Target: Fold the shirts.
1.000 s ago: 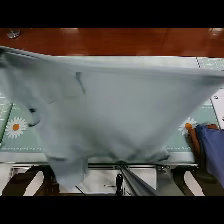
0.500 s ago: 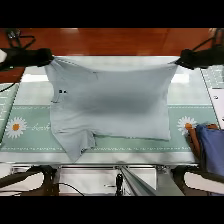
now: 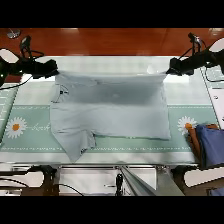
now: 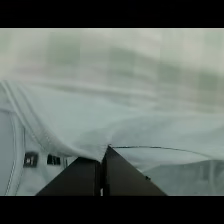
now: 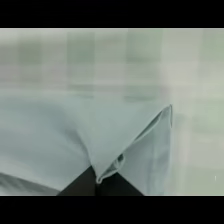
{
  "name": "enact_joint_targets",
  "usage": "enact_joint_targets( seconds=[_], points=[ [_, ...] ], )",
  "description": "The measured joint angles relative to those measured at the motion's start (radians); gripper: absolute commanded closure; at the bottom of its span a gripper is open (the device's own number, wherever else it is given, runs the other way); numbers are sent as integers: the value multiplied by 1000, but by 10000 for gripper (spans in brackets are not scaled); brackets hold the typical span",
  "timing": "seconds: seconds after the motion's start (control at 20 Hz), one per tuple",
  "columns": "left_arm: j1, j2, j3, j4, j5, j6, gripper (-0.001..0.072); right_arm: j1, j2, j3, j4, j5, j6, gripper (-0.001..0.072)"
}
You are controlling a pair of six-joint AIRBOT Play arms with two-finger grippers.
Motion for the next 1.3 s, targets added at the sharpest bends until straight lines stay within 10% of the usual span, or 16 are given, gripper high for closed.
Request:
enact_joint_targets(
  seconds=[0.3, 0.35, 0.4, 0.8, 1.3],
  points=[
    [23, -71, -51, 18, -230, 85, 670, -12, -12, -121, -52, 136, -29, 604],
    [25, -86, -58, 18, -249, 85, 432, -11, -18, -147, -54, 136, -30, 284],
    [26, -100, -63, 19, -269, 83, -7, -10, -27, -169, -62, 137, -27, 90],
    [105, -38, -94, 124, -513, 20, 4, -127, 146, -256, -94, 179, -6, 89],
    [420, 336, -764, -42, -332, 134, 4, -311, 718, -955, 205, -84, -124, 90]
  ],
)
